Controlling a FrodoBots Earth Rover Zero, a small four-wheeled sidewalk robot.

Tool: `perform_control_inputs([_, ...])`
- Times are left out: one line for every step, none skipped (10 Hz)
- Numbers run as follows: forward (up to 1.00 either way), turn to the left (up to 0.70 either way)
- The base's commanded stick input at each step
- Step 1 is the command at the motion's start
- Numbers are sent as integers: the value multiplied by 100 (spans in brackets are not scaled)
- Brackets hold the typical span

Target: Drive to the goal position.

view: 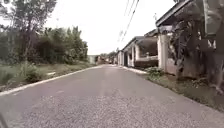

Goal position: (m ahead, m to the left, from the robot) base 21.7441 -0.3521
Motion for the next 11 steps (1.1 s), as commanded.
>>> perform_control_inputs([50, 0])
perform_control_inputs([50, 0])
perform_control_inputs([50, 0])
perform_control_inputs([50, 0])
perform_control_inputs([50, 0])
perform_control_inputs([50, 0])
perform_control_inputs([50, 0])
perform_control_inputs([50, 0])
perform_control_inputs([50, 0])
perform_control_inputs([50, 0])
perform_control_inputs([50, 0])
